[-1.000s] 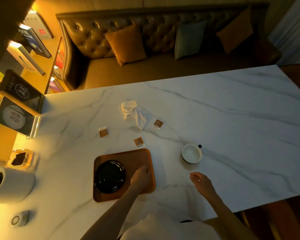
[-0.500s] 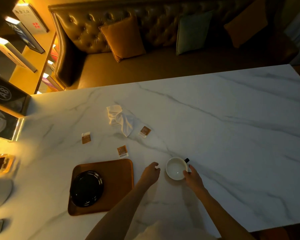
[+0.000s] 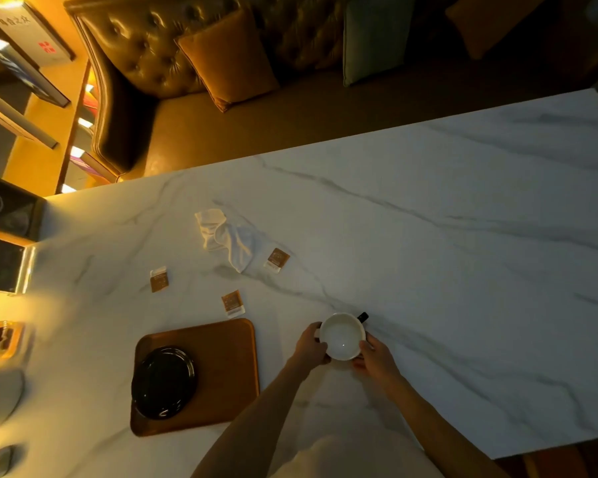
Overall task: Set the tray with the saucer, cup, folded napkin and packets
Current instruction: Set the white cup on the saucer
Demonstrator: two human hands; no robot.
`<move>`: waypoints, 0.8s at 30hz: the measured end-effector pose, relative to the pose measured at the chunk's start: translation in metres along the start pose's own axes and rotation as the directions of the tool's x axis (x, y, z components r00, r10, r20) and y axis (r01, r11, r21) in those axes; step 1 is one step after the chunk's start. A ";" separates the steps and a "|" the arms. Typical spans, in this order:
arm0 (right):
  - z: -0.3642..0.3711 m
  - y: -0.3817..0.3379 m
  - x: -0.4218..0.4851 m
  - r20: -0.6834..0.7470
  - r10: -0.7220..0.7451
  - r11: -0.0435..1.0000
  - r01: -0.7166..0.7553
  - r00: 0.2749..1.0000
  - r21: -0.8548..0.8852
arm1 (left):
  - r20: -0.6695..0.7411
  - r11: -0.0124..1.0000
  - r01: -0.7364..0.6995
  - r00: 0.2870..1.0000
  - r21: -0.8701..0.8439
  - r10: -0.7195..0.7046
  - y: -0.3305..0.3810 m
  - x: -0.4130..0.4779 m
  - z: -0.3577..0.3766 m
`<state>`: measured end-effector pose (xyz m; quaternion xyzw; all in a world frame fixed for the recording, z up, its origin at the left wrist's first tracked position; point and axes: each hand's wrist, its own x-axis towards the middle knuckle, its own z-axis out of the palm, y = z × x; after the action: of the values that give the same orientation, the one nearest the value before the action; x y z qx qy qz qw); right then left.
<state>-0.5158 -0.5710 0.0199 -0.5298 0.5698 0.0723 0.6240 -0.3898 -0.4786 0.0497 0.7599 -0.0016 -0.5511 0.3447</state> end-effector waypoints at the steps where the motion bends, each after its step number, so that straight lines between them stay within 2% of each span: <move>1: 0.001 0.000 0.000 -0.003 -0.005 1.000 0.005 1.000 -0.011 | -0.005 0.999 0.032 0.999 -0.016 -0.032 -0.001 -0.001 0.000; 7: 0.021 0.006 -0.022 0.050 -0.108 0.986 0.114 0.993 -0.120 | 0.031 0.966 0.156 0.988 -0.206 -0.153 -0.025 -0.032 -0.021; 13: 0.078 0.008 -0.062 0.198 -0.217 0.942 0.258 0.956 -0.215 | 0.031 0.885 0.164 0.985 -0.436 -0.168 -0.082 -0.072 -0.071; 17: 0.136 0.012 -0.091 0.290 -0.169 0.957 0.227 0.942 -0.181 | 0.065 0.783 0.124 0.992 -0.609 -0.107 -0.135 -0.105 -0.114; 20: 0.183 0.017 -0.116 0.355 -0.146 0.968 0.207 0.923 -0.142 | 0.102 0.737 0.083 0.995 -0.671 -0.020 -0.177 -0.127 -0.145; 24: 0.242 0.027 -0.151 0.406 -0.137 0.973 0.201 0.903 -0.117 | 0.074 0.683 0.077 0.997 -0.726 -0.033 -0.226 -0.147 -0.191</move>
<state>-0.4320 -0.3021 0.0720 -0.5990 0.3764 0.1677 0.6866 -0.3725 -0.1504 0.0830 0.5450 0.2306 -0.5373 0.6009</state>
